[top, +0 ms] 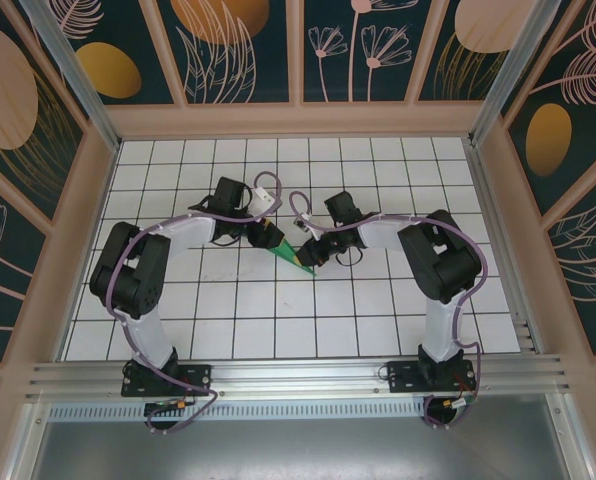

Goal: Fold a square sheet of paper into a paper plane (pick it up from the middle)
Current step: Fold the wing for the fifth time at the center of the table.

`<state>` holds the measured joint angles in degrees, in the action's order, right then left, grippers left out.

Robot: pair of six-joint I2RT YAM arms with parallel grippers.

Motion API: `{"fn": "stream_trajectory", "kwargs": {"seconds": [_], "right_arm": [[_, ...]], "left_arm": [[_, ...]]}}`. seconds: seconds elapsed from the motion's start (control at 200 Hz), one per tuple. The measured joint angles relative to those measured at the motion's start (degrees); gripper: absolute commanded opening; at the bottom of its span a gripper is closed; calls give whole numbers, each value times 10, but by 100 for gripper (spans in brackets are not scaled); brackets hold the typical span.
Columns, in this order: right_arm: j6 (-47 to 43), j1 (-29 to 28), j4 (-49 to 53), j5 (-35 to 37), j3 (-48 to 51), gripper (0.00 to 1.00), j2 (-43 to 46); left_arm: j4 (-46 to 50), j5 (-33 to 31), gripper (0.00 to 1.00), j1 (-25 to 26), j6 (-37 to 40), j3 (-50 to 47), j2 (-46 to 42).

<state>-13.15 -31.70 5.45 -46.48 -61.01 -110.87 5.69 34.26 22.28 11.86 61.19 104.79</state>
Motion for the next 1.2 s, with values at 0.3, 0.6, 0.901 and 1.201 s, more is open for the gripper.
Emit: {"fn": "stream_trajectory", "kwargs": {"seconds": [0.3, 0.6, 0.901, 1.201], "right_arm": [[0, 0, 0, -3, 0, 15, -9], [0, 13, 1, -13, -4, 14, -12], [0, 18, 2, -17, -8, 14, -18], [0, 18, 2, -21, -8, 14, -18]], "left_arm": [[56, 14, 54, 0, 39, 23, 25], [83, 56, 58, 0, 101, 33, 25], [124, 62, 43, 0, 146, 56, 25], [139, 55, 31, 0, 159, 61, 33]]}}
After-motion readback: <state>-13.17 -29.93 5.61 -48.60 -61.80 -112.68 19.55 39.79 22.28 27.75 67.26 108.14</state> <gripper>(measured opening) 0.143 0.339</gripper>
